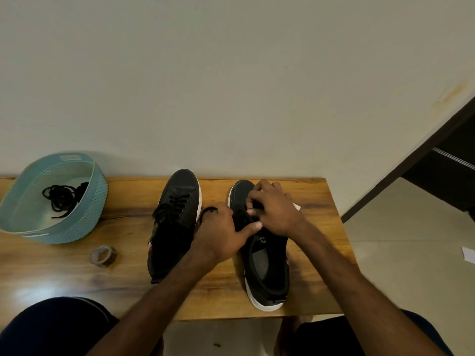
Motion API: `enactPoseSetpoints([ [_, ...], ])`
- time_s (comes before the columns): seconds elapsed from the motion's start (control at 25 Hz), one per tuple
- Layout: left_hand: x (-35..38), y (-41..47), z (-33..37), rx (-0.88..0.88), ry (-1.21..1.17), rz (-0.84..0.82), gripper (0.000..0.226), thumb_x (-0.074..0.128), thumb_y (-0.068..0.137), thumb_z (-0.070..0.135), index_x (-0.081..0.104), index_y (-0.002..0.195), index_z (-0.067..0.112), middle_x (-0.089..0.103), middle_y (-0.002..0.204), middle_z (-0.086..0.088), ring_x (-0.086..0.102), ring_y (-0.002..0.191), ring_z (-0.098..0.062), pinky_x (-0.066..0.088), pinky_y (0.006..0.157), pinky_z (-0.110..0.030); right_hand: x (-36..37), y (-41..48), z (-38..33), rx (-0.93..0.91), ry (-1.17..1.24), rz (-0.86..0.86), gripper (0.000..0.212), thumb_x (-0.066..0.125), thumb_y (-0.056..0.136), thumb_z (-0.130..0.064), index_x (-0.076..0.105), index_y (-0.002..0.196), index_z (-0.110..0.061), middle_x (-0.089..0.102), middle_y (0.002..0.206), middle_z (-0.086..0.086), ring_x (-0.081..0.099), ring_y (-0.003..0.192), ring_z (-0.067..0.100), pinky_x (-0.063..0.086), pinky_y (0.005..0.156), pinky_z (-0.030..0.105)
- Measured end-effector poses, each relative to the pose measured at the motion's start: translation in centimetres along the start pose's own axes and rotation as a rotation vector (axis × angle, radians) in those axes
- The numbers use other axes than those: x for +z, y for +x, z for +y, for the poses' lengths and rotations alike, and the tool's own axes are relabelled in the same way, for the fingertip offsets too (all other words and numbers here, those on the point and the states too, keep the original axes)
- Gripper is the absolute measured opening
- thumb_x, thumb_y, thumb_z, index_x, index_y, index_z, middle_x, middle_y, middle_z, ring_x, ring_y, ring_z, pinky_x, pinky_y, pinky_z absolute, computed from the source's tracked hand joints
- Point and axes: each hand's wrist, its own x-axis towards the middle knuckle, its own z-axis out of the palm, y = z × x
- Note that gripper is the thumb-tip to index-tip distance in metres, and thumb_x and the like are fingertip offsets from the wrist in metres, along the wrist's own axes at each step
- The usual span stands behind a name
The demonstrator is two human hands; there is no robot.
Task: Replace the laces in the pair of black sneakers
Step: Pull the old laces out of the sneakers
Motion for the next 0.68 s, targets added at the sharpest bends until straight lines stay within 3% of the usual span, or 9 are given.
enactPoseSetpoints([
  [0.08,0.1,0.4,0.0,-0.072,-0.068,-0.015,0.107,0.048,0.055,0.094,0.041,0.125,0.013,0.058,0.113,-0.001,0.060,0.102,-0.018,0.056,0.083,-0.041,-0.3,0.3,0.4,0.030,0.253,0.043,0.015,0.069,0.086,-0.017,0.058,0.082,-0.026,0.051,0.099,-0.009,0.043,0.098,0.013,0.037,0.083,0.036],
  [0.12,0.3,0.7,0.1,-0.116,-0.110,-0.035,0.104,0.056,0.056,0.090,0.039,0.126,0.014,0.058,0.113,-0.001,0.060,0.102,-0.018,0.056,0.083,-0.040,-0.5,0.4,0.7,0.068,0.423,0.056,0.017,0.069,0.086,-0.012,0.058,0.080,-0.024,0.054,0.092,-0.009,0.048,0.090,0.012,0.039,0.080,0.034],
  [0.2,0.7,1.1,0.3,-0.140,-0.134,-0.033,0.077,0.071,0.073,0.060,0.038,0.124,0.012,0.060,0.106,0.000,0.061,0.094,-0.017,0.054,0.075,-0.032,-0.8,0.3,0.2,0.140,0.788,0.043,0.018,0.063,0.091,-0.004,0.059,0.080,-0.017,0.064,0.080,-0.004,0.056,0.078,0.011,0.043,0.075,0.028],
  [0.28,1.3,1.3,0.3,-0.188,-0.101,0.018,0.049,0.063,0.090,0.038,0.040,0.121,0.007,0.059,0.096,-0.001,0.061,0.087,-0.020,0.049,0.068,-0.029,-1.0,0.3,-0.7,0.142,0.998,-0.009,0.015,0.055,0.096,0.000,0.056,0.086,-0.011,0.071,0.080,0.005,0.062,0.078,0.013,0.048,0.074,0.023],
  [0.36,1.4,1.7,0.0,-0.217,-0.121,0.049,0.030,0.048,0.098,0.032,0.047,0.113,0.007,0.062,0.095,-0.007,0.061,0.084,-0.023,0.050,0.069,-0.033,-2.1,0.1,-0.6,0.103,1.050,-0.080,0.011,0.051,0.097,0.002,0.054,0.091,-0.007,0.071,0.084,0.009,0.064,0.082,0.015,0.050,0.072,0.018],
  [0.44,0.9,1.9,-0.2,-0.238,-0.126,0.043,0.022,0.039,0.102,0.031,0.052,0.097,0.014,0.062,0.093,-0.008,0.059,0.077,-0.018,0.046,0.061,-0.030,-3.7,-0.3,0.7,0.068,0.884,-0.199,0.011,0.055,0.095,0.000,0.057,0.089,-0.009,0.068,0.085,0.004,0.063,0.086,0.016,0.049,0.077,0.025],
  [0.52,0.7,1.9,-0.3,-0.202,-0.080,0.043,0.026,0.036,0.104,0.033,0.054,0.098,0.015,0.062,0.088,-0.005,0.059,0.072,-0.013,0.040,0.054,-0.023,-4.6,-0.6,2.0,0.102,0.548,-0.250,0.009,0.062,0.090,-0.008,0.064,0.084,-0.014,0.067,0.086,-0.003,0.061,0.086,0.014,0.045,0.081,0.033],
  [0.6,0.5,1.9,-0.3,-0.138,-0.010,0.072,0.029,0.036,0.105,0.034,0.055,0.105,0.012,0.061,0.085,-0.002,0.059,0.070,-0.012,0.038,0.053,-0.021,-4.2,-0.6,2.0,0.092,0.334,-0.106,0.002,0.065,0.089,-0.022,0.066,0.088,-0.021,0.065,0.092,-0.006,0.059,0.089,0.012,0.044,0.082,0.034],
  [0.68,0.3,1.9,-0.2,-0.108,0.008,0.063,0.028,0.037,0.105,0.032,0.056,0.103,0.011,0.060,0.082,-0.002,0.060,0.069,-0.014,0.043,0.053,-0.024,-3.1,-0.1,0.7,-0.010,0.109,-0.009,0.020,0.064,0.089,-0.043,0.064,0.100,-0.026,0.061,0.103,-0.006,0.056,0.100,0.014,0.045,0.086,0.038],
])
